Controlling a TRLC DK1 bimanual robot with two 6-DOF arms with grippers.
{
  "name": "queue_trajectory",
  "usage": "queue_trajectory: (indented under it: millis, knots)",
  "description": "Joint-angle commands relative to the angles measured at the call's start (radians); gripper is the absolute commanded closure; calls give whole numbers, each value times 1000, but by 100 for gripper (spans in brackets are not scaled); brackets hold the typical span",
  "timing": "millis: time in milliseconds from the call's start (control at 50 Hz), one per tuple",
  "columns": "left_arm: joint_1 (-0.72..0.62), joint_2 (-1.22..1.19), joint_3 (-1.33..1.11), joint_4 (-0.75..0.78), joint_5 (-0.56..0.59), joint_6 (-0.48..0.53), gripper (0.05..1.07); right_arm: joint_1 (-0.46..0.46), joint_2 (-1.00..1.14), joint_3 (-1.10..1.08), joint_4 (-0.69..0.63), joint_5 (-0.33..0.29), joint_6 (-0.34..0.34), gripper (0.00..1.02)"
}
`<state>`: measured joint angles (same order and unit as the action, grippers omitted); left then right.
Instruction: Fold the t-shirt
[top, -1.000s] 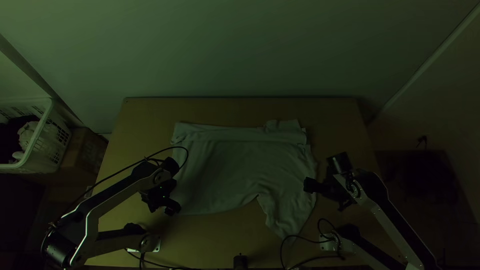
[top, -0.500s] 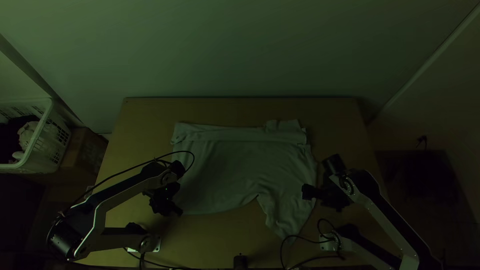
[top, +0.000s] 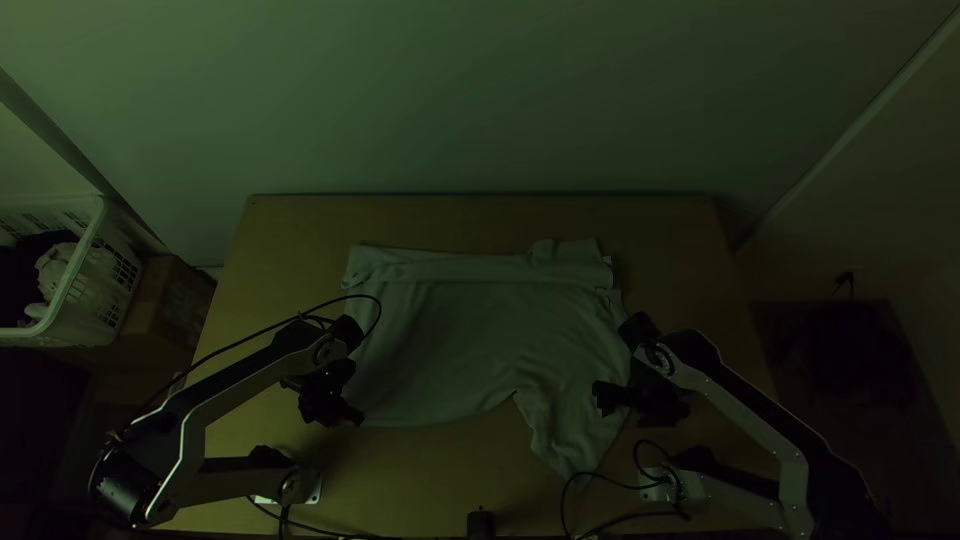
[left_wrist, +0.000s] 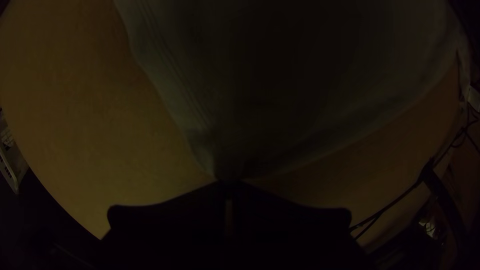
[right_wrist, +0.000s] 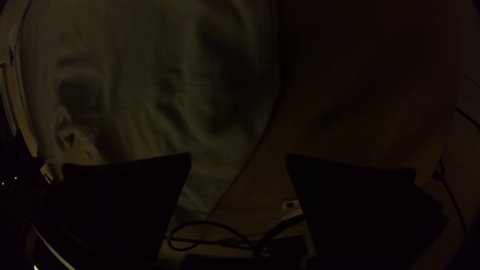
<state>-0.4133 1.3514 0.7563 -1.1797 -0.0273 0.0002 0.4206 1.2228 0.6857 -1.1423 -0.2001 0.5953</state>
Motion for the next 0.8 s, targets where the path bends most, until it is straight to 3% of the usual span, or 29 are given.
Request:
queue_trajectory:
  millis: [0, 120, 400, 600, 780]
  knots:
    - [22, -18, 18, -14, -2, -2, 104, 17, 14, -29, 0, -9, -6, 20]
    - [27, -20, 23, -14, -2, -2, 104, 27, 15, -29, 41, -7, -9, 39]
    - [34, -41, 64, -23, 0, -2, 104, 58, 69, -29, 73, -7, 0, 42]
    - [44, -51, 78, -26, 0, 3, 104, 64, 92, -26, 153, 53, 8, 100]
    - [73, -66, 89, -26, 3, 6, 104, 46, 57, 14, 116, 85, 9, 100]
